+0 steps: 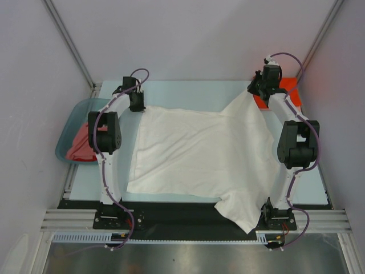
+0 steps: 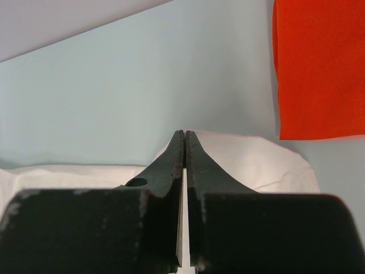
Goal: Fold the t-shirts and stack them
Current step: Flatten the tshirt out
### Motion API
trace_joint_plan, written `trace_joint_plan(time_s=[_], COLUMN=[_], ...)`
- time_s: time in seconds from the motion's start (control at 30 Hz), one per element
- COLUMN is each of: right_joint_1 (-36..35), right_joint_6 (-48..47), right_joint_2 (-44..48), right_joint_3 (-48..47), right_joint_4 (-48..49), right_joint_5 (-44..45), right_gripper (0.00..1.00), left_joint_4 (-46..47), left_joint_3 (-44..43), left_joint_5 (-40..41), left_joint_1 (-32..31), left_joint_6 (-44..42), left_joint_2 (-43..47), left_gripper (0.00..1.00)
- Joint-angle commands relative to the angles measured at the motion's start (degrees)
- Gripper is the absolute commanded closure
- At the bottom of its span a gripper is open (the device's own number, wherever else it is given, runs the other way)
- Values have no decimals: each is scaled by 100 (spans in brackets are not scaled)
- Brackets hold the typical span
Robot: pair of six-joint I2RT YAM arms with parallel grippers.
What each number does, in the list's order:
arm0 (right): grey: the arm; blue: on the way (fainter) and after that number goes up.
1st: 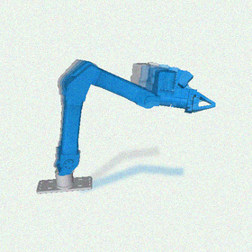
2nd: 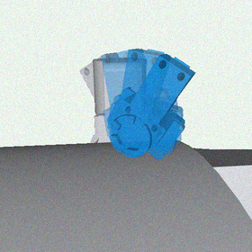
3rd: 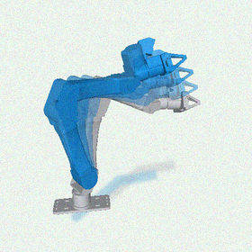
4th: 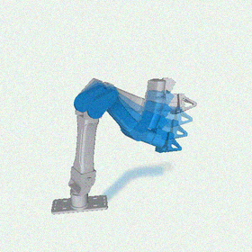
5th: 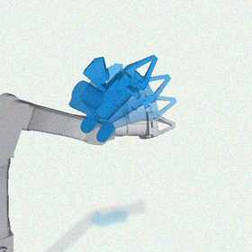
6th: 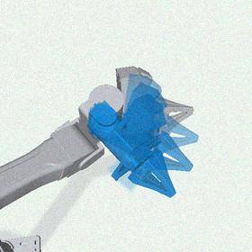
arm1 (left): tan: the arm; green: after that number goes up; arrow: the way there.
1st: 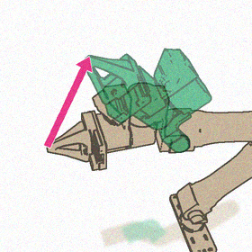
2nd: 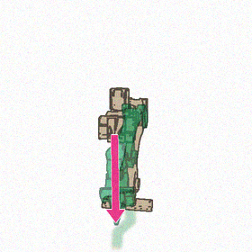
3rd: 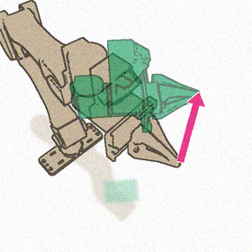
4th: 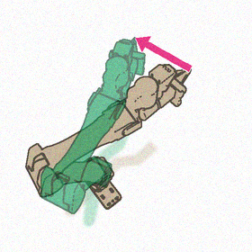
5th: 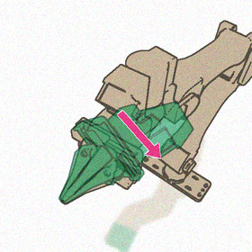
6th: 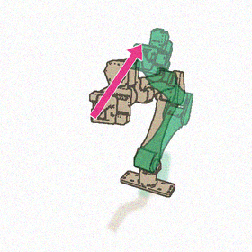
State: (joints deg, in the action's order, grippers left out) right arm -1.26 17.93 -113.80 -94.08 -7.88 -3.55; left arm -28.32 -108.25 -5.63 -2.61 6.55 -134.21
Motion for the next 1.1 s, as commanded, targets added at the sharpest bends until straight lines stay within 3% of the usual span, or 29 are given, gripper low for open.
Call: trace_joint_plan(time_s=[0.0, 0.33, 0.63, 0.97, 1.07], right_joint_1=[20, 29, 29, 38, 38], right_joint_6=[0, -18, -79, -27, -35], right_joint_2=[-28, -11, -11, -55, -64], right_joint_3=[-251, -277, -286, -295, -321], right_joint_4=[138, 94, 58, 102, 102], right_joint_5=[-23, -14, 12, 21, 21], right_gripper=[100, 100, 100, 100, 100], left_joint_4=[186, 476, 230, 458, 424], left_joint_3=[-100, 102, -513, -258, -363], left_joint_5=[193, 422, 519, 308, 281], left_joint_1=[-38, -90, -90, -90, -90], left_joint_6=[57, 31, -57, -4, -65], left_joint_2=[316, 765, 422, 387, 256], left_gripper=[100, 100, 100, 86, 90])
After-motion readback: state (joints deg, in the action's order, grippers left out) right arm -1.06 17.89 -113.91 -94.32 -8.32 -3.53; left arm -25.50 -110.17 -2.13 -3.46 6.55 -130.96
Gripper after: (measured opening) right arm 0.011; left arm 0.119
